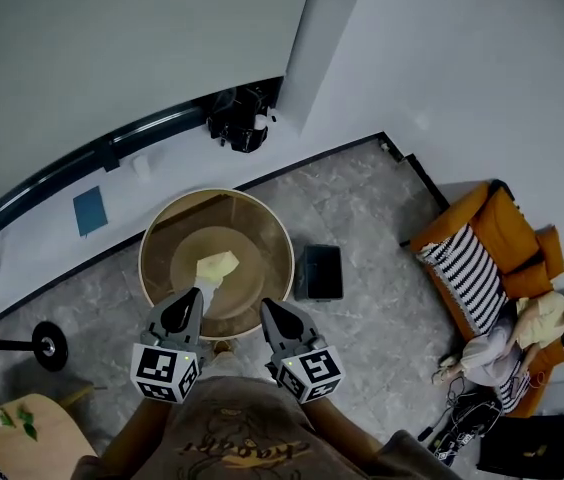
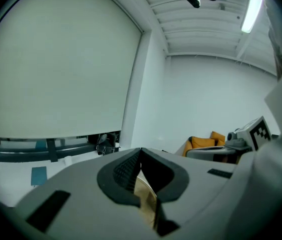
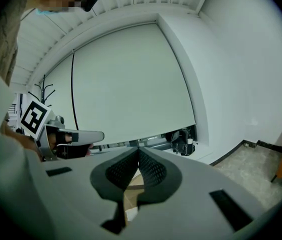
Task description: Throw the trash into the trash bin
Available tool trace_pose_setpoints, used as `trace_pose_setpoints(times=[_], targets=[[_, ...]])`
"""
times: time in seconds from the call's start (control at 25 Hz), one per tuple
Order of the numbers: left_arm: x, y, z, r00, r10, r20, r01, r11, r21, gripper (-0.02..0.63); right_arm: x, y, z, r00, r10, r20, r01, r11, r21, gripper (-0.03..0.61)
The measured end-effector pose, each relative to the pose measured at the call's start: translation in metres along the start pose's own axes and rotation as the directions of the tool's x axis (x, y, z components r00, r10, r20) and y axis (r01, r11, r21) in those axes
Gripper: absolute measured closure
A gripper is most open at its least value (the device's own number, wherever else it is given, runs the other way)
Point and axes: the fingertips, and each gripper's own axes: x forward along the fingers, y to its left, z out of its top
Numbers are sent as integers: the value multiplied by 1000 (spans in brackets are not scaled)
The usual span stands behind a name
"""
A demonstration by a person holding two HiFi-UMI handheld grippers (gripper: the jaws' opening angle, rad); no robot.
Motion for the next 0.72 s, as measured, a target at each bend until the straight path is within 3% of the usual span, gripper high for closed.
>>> trace_pose_setpoints(times=[0.36, 0.72], targets=[[40, 14, 10, 1000, 5, -18, -6, 1000, -19, 595, 38, -27, 13, 1000, 14, -13, -14, 1000, -5, 561], [69, 19, 15, 997, 77, -21, -78, 996, -46, 595, 65, -53, 22, 995, 92, -45, -93, 996, -10, 561]])
